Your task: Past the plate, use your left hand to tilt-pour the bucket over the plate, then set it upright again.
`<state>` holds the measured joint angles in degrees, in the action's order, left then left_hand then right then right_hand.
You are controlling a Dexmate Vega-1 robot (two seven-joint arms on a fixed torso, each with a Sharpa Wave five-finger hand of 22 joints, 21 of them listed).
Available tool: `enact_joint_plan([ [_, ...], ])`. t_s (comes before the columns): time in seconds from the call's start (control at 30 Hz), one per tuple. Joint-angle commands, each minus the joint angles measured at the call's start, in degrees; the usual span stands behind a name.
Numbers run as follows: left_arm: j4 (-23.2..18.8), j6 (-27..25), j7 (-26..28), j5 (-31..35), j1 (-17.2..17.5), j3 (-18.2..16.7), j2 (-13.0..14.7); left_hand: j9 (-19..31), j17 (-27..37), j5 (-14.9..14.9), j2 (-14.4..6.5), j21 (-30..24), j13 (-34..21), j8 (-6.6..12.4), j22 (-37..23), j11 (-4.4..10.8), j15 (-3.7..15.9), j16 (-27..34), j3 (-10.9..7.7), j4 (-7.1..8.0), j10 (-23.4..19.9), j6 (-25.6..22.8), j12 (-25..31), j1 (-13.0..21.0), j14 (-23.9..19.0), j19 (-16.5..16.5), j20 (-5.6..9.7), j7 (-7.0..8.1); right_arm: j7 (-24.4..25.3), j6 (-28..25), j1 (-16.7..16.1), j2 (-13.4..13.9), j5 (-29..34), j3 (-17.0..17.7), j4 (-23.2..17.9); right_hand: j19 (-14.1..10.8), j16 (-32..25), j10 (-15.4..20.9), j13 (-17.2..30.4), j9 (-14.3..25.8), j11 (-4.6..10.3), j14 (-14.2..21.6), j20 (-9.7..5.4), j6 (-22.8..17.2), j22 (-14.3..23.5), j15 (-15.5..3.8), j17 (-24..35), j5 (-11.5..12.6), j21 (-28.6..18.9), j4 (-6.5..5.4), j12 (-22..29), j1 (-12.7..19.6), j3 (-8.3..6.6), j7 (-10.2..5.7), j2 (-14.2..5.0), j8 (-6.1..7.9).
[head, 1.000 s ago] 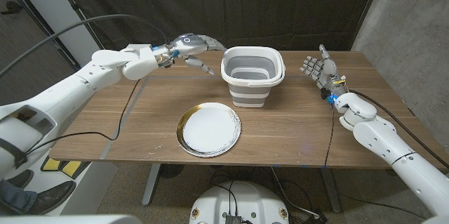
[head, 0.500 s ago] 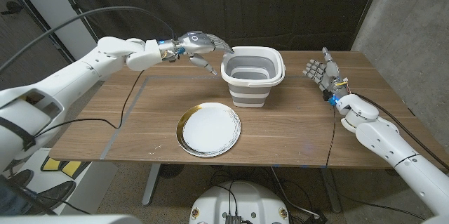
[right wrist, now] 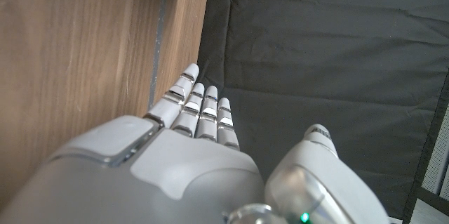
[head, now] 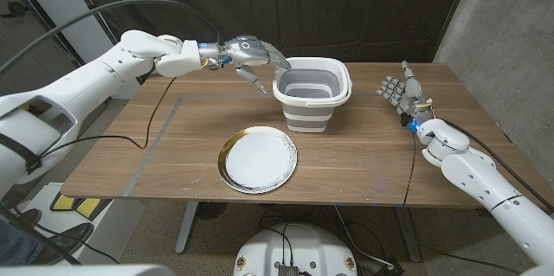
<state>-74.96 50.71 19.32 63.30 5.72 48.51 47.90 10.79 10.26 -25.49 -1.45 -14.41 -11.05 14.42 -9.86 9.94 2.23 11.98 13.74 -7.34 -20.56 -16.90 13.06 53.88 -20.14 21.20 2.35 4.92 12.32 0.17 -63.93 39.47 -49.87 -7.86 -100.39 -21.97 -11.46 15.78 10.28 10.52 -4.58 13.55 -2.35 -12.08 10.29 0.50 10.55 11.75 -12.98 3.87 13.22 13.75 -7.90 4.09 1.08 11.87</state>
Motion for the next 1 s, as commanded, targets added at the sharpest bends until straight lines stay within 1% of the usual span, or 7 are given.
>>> enact_joint_plan([
  [0.03,-4.3,-1.39,2.7,8.67,-2.06,1.39,1.67,0.31,0.25,-0.55,0.0,-0.17,-0.34,0.24,-0.13,0.27,6.94,0.31,0.7,0.04,-0.44,-0.54,-0.1,-0.48,-0.76,0.65,3.53,-0.03,1.3,-0.99,-1.39,0.19,-0.86,1.03,-1.24,-0.15,0.12,0.68,0.26,0.32,0.04,0.22,-1.92,-0.52,0.07,0.27,0.07,0.31,0.27,-0.29,0.3,-0.31,0.17,0.05,-0.27,-0.11],
  [0.1,-4.27,-1.85,3.44,9.76,-2.57,1.8,1.58,0.31,0.26,-0.63,0.04,-0.18,-0.35,0.22,-0.13,0.5,6.99,0.27,0.78,0.11,-0.46,-0.57,-0.16,-0.54,-0.81,0.88,3.51,-0.01,1.3,-1.36,-1.32,0.35,-0.97,1.05,-1.26,-0.15,0.13,0.68,0.26,0.32,0.06,0.23,-1.89,-0.52,0.07,0.27,0.08,0.32,0.29,-0.31,0.28,-0.32,0.16,0.07,-0.33,-0.13],
  [0.37,-0.84,-1.19,4.3,10.37,-5.09,4.24,-0.43,0.31,0.29,-1.05,0.3,-0.34,-0.37,0.1,-0.12,0.51,7.27,0.24,1.19,0.43,-1.08,-0.73,-0.23,-0.88,-1.49,2.34,3.63,0.23,0.96,-1.93,-0.66,0.16,-1.36,0.79,-0.43,-0.14,0.22,0.65,0.27,0.33,0.02,0.19,-1.77,-0.48,0.09,0.22,0.08,0.36,0.4,-0.35,0.17,-0.34,0.16,0.1,-0.53,-0.19],
  [0.57,2.92,-0.4,6.02,11.26,-7.33,6.92,-2.65,0.31,0.29,-1.37,0.47,-0.24,-0.38,0.24,-0.11,0.41,7.56,0.3,1.41,0.57,-1.69,-1.36,-0.19,-0.97,-2.16,2.78,3.55,0.28,0.98,-1.93,-0.49,0.03,-1.39,0.76,-0.11,-0.15,0.26,0.61,0.27,0.33,-0.01,0.21,-1.74,-0.49,0.09,0.3,0.08,0.38,0.46,-0.37,0.1,-0.34,0.16,0.14,-0.65,-0.22],
  [0.67,6.09,-0.39,9.32,13.21,-8.77,9.24,-4.47,0.31,0.3,-1.6,0.51,-0.09,-0.38,0.4,-0.11,0.67,7.55,0.13,1.5,0.61,-1.68,-1.94,-0.34,-0.92,-2.06,2.84,3.5,1.06,1.11,-1.87,-0.54,-0.04,-1.36,0.78,-0.08,-0.16,0.28,0.63,0.27,0.34,-0.03,0.22,-1.7,-0.44,0.1,0.29,0.07,0.39,0.47,-0.37,0.08,-0.34,0.17,0.16,-0.67,-0.26],
  [0.87,9.6,-0.34,13.18,14.85,-11.16,13.27,-6.37,0.32,0.33,-1.94,0.44,0.1,-0.38,0.66,-0.14,1.04,7.83,0.08,1.55,0.67,-2.06,-2.87,-0.38,-0.78,-2.31,2.94,3.49,1.45,1.41,-1.78,-0.42,-0.46,-1.43,0.68,0.2,-0.18,0.31,0.7,0.28,0.34,-0.05,0.23,-1.64,-0.44,0.1,0.31,0.07,0.4,0.52,-0.37,0.06,-0.34,0.19,0.16,-0.73,-0.28],
  [1.0,11.25,-1.15,17.4,17.34,-12.7,16.32,-7.19,0.33,0.34,-2.79,0.15,-0.01,-0.35,1.44,-0.21,1.45,9.53,0.3,1.62,0.75,-4.42,-5.68,-0.11,-0.13,-4.27,4.95,4.53,2.8,1.46,-1.85,-0.03,-0.7,-1.4,0.4,0.48,-0.15,0.32,0.78,0.28,0.34,-0.07,0.29,-1.59,-0.46,0.11,0.4,0.07,0.41,0.57,-0.37,0.06,-0.34,0.21,0.16,-0.76,-0.29],
])
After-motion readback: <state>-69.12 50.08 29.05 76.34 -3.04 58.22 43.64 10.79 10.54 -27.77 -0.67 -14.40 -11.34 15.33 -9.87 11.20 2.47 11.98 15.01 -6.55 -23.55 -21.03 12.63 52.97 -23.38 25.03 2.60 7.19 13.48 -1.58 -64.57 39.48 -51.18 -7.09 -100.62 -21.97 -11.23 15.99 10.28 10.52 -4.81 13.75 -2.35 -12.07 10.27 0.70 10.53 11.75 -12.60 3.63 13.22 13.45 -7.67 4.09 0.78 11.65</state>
